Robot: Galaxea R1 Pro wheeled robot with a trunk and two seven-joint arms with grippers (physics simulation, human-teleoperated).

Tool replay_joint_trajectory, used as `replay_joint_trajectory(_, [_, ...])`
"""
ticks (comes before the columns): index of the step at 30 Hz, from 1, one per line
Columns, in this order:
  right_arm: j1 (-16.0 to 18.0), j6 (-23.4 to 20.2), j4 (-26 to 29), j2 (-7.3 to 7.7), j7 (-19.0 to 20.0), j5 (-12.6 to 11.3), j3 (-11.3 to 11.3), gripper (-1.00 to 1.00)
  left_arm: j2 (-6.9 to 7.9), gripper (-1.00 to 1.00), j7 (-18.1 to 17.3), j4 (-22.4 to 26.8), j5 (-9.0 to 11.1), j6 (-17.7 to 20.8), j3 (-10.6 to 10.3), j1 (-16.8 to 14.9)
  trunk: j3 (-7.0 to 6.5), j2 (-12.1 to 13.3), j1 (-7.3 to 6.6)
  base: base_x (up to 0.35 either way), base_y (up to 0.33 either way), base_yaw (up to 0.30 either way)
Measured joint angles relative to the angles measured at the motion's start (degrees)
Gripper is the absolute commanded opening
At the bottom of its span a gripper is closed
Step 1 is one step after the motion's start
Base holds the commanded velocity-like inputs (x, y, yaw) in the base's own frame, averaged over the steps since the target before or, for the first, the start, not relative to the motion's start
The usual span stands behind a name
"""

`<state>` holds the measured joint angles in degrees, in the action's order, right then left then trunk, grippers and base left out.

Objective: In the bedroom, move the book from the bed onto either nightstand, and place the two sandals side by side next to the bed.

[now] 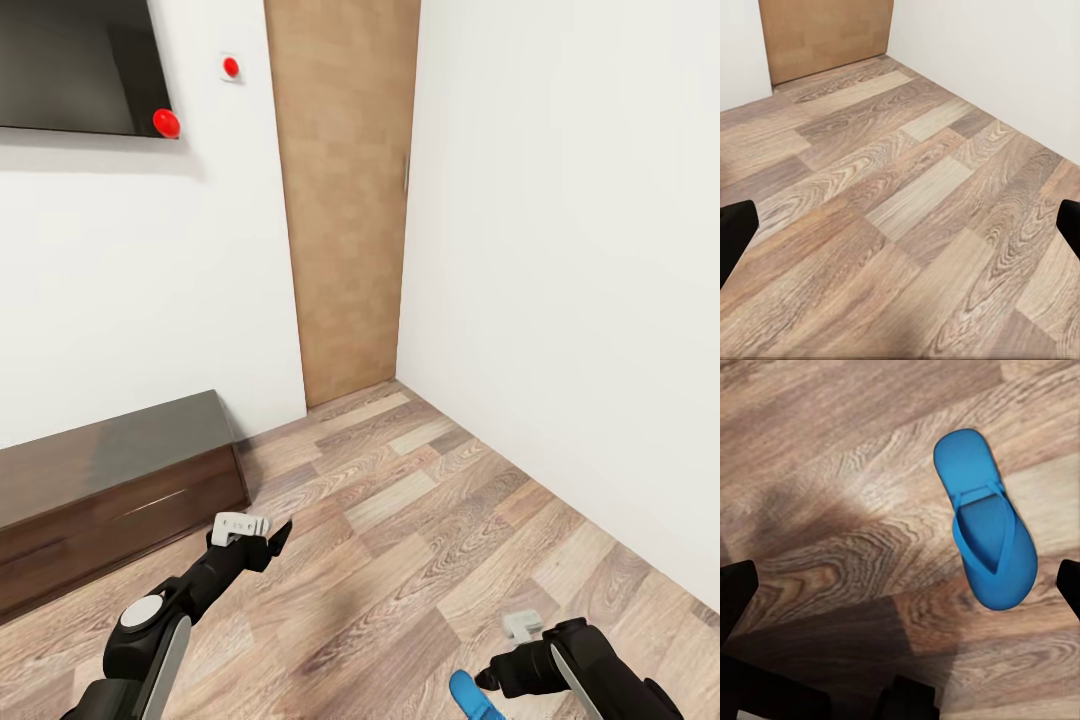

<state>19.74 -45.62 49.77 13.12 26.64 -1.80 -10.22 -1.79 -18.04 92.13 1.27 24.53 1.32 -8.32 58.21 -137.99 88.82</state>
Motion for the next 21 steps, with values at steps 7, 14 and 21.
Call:
replay_joint_trajectory(7, [0.0,0.0,0.0,0.0,0.0,0.0,0.0,1.0,0.0,1.0,0.0,0.0,0.0,0.0,0.0,0.0,1.89,-2.8,1.54,0.0,0.0,0.0])
replay_joint_trajectory(14, [0.0,0.0,0.0,0.0,0.0,0.0,0.0,1.0,0.0,1.0,0.0,0.0,0.0,0.0,0.0,0.0,3.81,-5.2,2.89,0.0,0.0,0.0])
replay_joint_trajectory(21, [0.0,0.0,0.0,0.01,0.0,0.0,0.0,1.0,0.0,1.0,0.0,0.0,0.0,0.0,0.0,0.0,5.99,-5.3,3.07,0.0,0.0,0.0])
